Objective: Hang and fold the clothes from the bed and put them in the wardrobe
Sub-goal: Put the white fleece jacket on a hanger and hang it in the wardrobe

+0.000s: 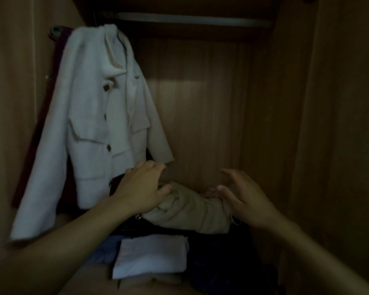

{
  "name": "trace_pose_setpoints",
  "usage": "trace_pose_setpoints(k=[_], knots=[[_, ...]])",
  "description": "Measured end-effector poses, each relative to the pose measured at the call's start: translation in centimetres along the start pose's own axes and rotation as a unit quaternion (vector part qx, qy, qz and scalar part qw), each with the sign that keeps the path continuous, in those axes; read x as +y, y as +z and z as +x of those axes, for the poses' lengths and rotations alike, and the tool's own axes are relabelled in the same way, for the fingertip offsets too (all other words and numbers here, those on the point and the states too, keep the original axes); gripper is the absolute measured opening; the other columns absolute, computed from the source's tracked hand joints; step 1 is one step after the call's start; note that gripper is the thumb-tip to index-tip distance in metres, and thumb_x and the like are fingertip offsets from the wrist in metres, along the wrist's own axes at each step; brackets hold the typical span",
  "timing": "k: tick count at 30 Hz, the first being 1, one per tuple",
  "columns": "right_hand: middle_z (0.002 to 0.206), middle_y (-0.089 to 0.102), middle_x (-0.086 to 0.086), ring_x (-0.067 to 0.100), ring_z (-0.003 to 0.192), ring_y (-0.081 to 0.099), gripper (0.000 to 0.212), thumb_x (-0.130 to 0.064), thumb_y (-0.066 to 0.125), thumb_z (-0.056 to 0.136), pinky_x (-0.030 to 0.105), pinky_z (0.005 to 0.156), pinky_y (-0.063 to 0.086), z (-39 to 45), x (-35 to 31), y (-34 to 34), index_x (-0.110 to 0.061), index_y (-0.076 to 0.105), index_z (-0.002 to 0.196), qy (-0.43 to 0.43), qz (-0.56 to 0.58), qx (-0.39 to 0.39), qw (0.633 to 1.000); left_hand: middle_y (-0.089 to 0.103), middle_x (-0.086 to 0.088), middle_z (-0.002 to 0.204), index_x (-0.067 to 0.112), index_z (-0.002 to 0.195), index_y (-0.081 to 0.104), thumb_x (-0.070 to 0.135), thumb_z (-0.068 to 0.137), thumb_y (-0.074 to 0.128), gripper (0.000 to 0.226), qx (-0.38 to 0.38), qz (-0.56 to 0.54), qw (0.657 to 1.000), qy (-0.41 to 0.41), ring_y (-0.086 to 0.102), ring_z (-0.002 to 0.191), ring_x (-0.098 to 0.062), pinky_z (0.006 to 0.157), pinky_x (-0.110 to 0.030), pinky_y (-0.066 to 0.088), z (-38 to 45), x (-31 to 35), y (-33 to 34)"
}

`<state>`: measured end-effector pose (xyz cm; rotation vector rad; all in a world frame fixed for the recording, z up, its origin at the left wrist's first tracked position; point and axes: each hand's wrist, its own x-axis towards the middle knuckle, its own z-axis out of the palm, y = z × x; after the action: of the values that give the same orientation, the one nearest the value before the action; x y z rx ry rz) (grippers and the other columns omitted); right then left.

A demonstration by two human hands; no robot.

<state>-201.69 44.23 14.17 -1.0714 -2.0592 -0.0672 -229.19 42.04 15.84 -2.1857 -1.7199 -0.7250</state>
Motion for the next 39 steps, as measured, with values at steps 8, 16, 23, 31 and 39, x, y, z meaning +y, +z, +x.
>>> trace_pose_setpoints(k=[8, 16, 23, 31, 39], knots=[[0.145, 0.041, -0.003, 0.013, 0.129, 0.04, 0.054, -0.052, 0.043, 0.096, 0.025, 0.101, 0.036, -7.6, -5.6, -3.4, -0.03, 0.034, 0.145, 0.097, -0.134, -0.036, 0.986, 0.043, 0.005, 0.144, 0.027, 0.144, 0.039, 0.065, 0.085, 0.028, 0.072, -0.023, -0.049, 0.99, 0.131, 0.037, 0.13, -0.018, 0.103, -0.041, 0.036, -3.5, 3.4, 1.3], [0.148, 0.036, -0.007, 0.013, 0.133, 0.037, 0.059, -0.062, 0.038, 0.093, 0.043, 0.108, 0.04, -16.4, -10.9, -5.9, -0.035, 0.03, 0.145, 0.233, -0.241, -0.031, 0.942, 0.048, 0.005, 0.139, 0.026, 0.139, 0.045, 0.063, 0.093, 0.042, 0.059, -0.047, -0.222, 0.949, 0.217, 0.04, 0.123, -0.017, 0.101, -0.036, 0.04, -7.1, 5.6, 4.7], [0.152, 0.033, -0.006, 0.013, 0.136, 0.035, 0.059, -0.057, 0.044, 0.095, 0.029, 0.108, 0.034, -26.1, -15.8, -11.9, -0.031, 0.031, 0.147, 0.329, -0.32, 0.005, 0.889, 0.041, 0.01, 0.146, 0.03, 0.143, 0.04, 0.058, 0.095, 0.048, 0.056, -0.098, -0.292, 0.907, 0.287, 0.033, 0.135, -0.015, 0.11, -0.04, 0.036, -13.7, 14.7, 5.4], [0.152, 0.033, -0.005, 0.016, 0.138, 0.033, 0.061, -0.055, 0.049, 0.093, 0.042, 0.111, 0.037, -39.6, -21.3, -20.3, -0.034, 0.031, 0.147, 0.413, -0.372, 0.072, 0.828, 0.041, 0.012, 0.145, 0.033, 0.142, 0.039, 0.058, 0.093, 0.051, 0.057, -0.116, -0.295, 0.845, 0.43, 0.033, 0.135, -0.012, 0.109, -0.038, 0.034, -23.3, 28.5, 0.6], [0.15, 0.036, -0.004, 0.014, 0.138, 0.032, 0.058, -0.05, 0.048, 0.096, 0.032, 0.112, 0.033, -58.1, -29.8, -32.0, -0.026, 0.034, 0.147, 0.494, -0.368, 0.143, 0.775, 0.048, 0.01, 0.14, 0.03, 0.139, 0.046, 0.066, 0.085, 0.043, 0.064, -0.139, -0.309, 0.778, 0.529, 0.042, 0.13, -0.013, 0.105, -0.031, 0.037, -37.3, 44.4, -5.5]])
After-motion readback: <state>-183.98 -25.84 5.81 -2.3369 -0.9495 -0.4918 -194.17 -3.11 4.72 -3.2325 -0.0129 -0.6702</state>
